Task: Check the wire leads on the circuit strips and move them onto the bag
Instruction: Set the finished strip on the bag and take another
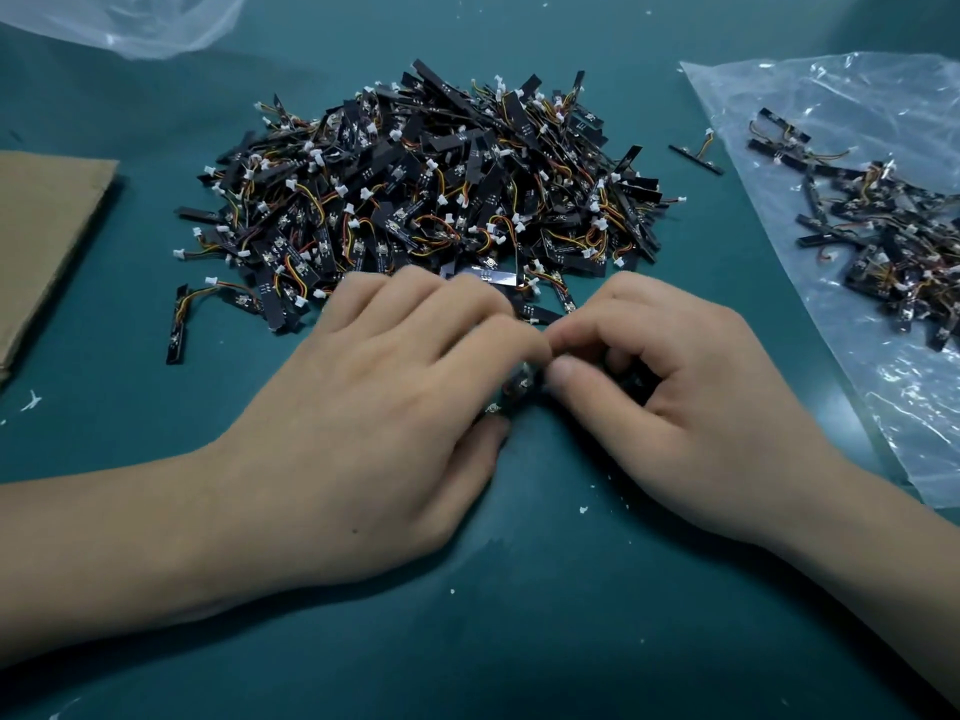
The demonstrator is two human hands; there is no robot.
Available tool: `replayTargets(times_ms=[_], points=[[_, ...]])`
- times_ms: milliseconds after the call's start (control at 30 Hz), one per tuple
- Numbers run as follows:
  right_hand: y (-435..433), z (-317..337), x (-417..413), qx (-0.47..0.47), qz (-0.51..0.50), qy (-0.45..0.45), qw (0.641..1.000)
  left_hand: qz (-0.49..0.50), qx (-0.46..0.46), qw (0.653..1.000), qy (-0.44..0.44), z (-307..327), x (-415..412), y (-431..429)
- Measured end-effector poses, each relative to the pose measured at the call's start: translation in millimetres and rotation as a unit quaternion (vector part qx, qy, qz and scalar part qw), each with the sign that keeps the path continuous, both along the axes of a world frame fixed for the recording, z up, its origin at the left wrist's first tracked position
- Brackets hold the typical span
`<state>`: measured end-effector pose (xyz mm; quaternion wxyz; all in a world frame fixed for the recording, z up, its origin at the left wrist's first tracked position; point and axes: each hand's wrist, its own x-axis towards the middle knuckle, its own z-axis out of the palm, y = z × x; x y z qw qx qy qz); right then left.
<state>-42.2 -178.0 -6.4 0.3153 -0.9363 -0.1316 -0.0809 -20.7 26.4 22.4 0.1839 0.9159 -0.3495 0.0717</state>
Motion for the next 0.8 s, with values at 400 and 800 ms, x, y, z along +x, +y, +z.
replayTargets(times_ms=[400,800], points=[[0,2,-1,-0.029,0.09,0.007,0.996,-0.048,-0.039,0.996,-0.062,-14,8,0],[0,4,-2,-0.015,0.117,-0.003,0.993,-0.101,-0.141,0.979,0.104,-19,12,14]])
